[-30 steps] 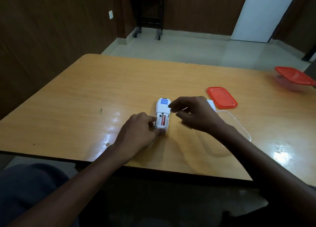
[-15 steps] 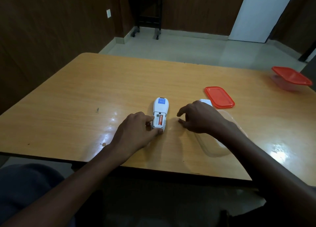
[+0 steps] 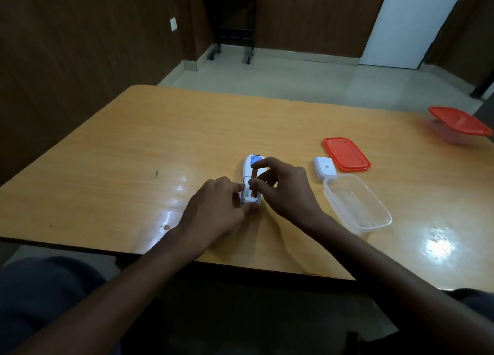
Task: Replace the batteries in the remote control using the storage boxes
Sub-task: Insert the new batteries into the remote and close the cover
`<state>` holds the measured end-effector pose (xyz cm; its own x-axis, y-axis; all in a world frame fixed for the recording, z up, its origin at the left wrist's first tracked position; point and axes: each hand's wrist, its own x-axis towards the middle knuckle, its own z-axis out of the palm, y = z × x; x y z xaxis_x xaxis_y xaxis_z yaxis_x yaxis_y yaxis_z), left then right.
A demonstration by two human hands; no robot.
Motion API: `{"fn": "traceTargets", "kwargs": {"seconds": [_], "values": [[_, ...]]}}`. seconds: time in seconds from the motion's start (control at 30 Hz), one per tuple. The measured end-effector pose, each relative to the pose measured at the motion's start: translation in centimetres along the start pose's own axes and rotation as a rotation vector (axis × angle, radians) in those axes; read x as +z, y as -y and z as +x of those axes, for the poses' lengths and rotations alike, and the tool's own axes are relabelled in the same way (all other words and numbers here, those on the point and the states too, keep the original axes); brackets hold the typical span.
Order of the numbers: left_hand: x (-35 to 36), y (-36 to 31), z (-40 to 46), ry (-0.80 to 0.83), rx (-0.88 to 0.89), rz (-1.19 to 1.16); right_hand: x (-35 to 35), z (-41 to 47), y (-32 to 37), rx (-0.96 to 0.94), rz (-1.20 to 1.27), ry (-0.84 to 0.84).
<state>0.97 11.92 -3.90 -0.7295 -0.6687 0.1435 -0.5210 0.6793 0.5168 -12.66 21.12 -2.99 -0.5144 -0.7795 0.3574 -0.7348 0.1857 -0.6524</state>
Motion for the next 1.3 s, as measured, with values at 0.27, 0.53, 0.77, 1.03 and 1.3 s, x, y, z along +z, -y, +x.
{"fn": "traceTargets", "kwargs": {"seconds": [0.27, 0.53, 0.77, 1.03, 1.3], "values": [[0.4, 0.3, 0.0, -0.016, 0.034, 0.006, 1.3, -0.1, -0.8, -0.07, -0.143, 0.051], [0.8, 0.6, 0.1, -0.038, 0.078, 0.047, 1.1, 0.1, -0.6, -0.075, -0.249, 0.138], [0.6, 0.3, 0.0, -0.034, 0.073, 0.066, -0.7, 1.2, -0.8, -0.074, -0.295, 0.16], [0.3, -0.1, -0.5, -0.032, 0.061, 0.106, -4.8, 2.8, -4.2, 0.25, -0.904, 0.058], [0.0, -0.5, -0.8, -0.016, 0.04, 0.083, -4.8, 2.8, -5.3, 0.186, -0.759, -0.002]]}}
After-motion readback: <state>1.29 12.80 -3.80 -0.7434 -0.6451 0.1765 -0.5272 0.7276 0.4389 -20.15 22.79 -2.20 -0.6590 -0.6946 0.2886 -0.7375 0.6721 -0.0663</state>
